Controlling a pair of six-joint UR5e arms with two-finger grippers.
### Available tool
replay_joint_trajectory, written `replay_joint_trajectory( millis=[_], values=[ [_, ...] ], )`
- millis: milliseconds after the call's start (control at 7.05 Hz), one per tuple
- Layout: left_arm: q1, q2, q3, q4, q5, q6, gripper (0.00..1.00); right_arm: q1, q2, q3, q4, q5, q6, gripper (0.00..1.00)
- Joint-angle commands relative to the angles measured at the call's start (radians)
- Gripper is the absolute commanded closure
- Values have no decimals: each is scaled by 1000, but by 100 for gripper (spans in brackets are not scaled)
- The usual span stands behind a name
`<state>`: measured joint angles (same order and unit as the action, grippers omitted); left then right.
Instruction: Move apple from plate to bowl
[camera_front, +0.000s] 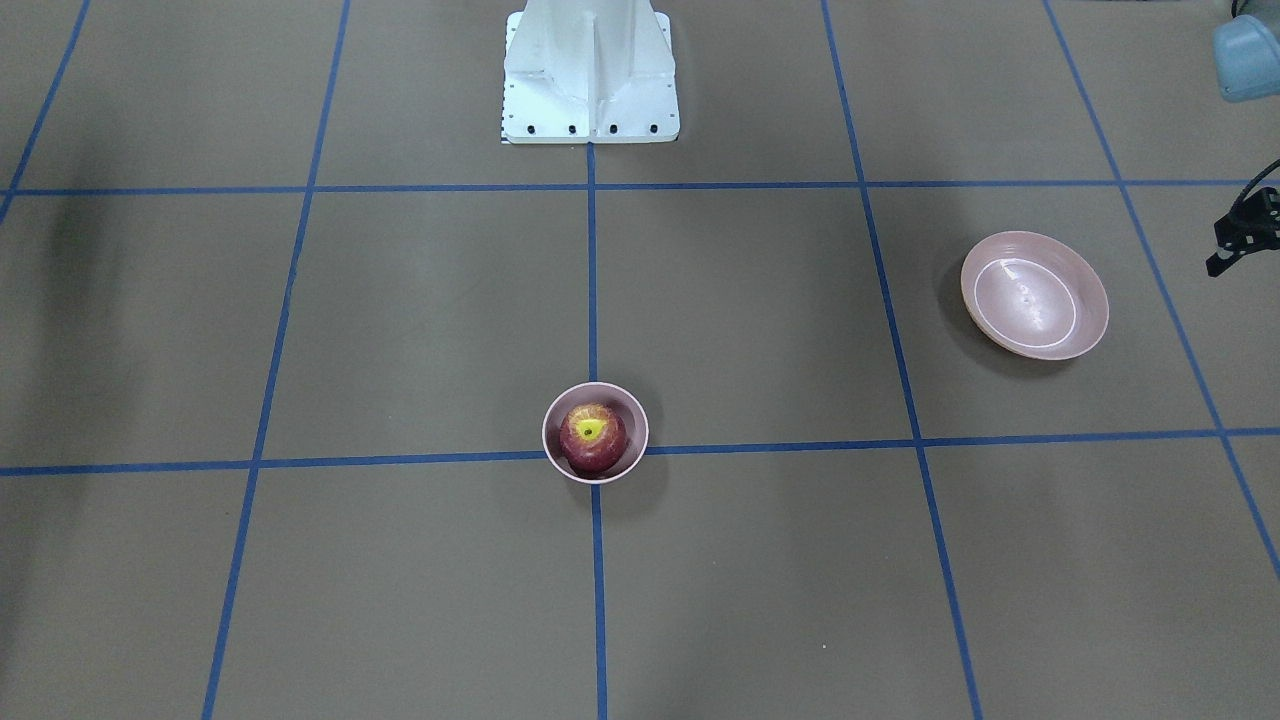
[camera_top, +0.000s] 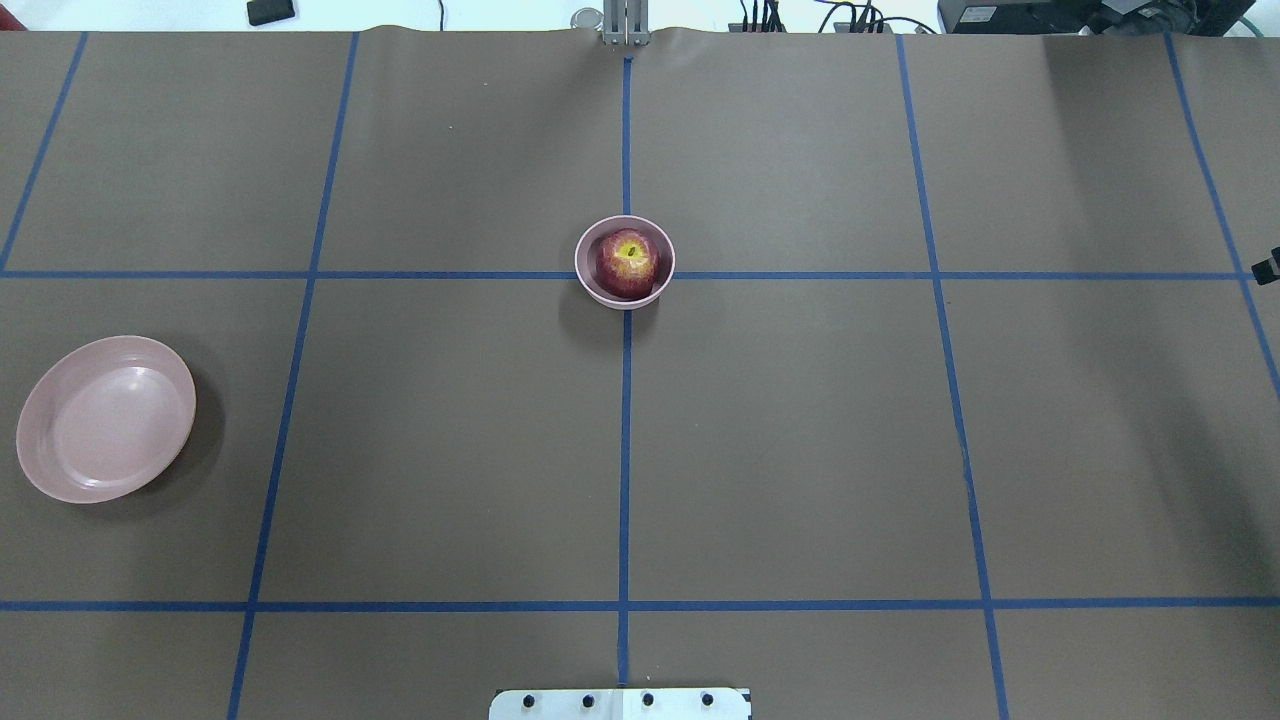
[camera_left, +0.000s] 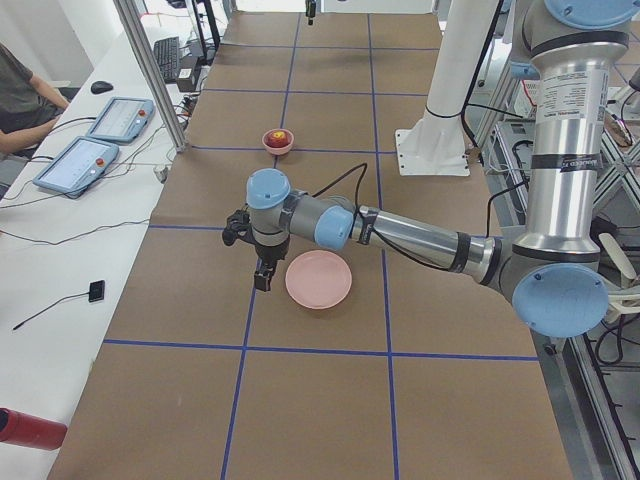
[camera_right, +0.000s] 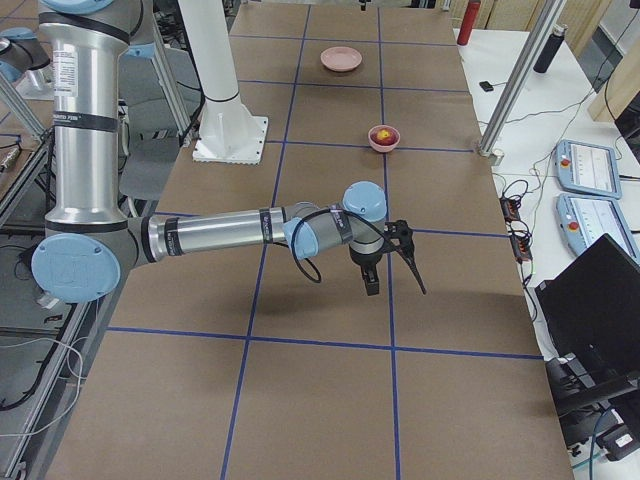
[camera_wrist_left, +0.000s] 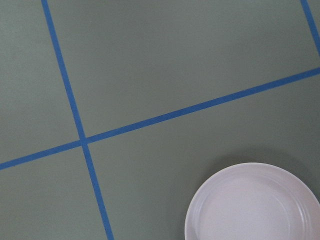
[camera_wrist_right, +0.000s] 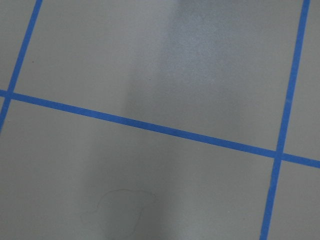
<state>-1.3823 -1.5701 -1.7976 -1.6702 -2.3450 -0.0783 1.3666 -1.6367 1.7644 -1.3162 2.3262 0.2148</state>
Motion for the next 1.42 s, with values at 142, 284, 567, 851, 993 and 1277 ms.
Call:
replay_joint_trajectory(
  millis=[142,284,567,851,993,1277],
  values=[
    [-32,-2,10,-2,-33,-2,2,6,-5,9,0,-7,12,1],
    [-38,-5,29,4,-36,-1,2,2,38,-20,-2,-24,11,1],
    [-52,-5,44,1,-16,12,2,5,125,-60,-46,-16,14,1],
    [-53,16,44,7,4,80,2,17,120,-49,-51,-13,14,1],
    [-53,15,41,32,4,74,2,17,115,-48,-49,-13,14,1],
    [-53,7,34,46,3,61,2,17,113,-46,-46,-13,14,1]
  ],
)
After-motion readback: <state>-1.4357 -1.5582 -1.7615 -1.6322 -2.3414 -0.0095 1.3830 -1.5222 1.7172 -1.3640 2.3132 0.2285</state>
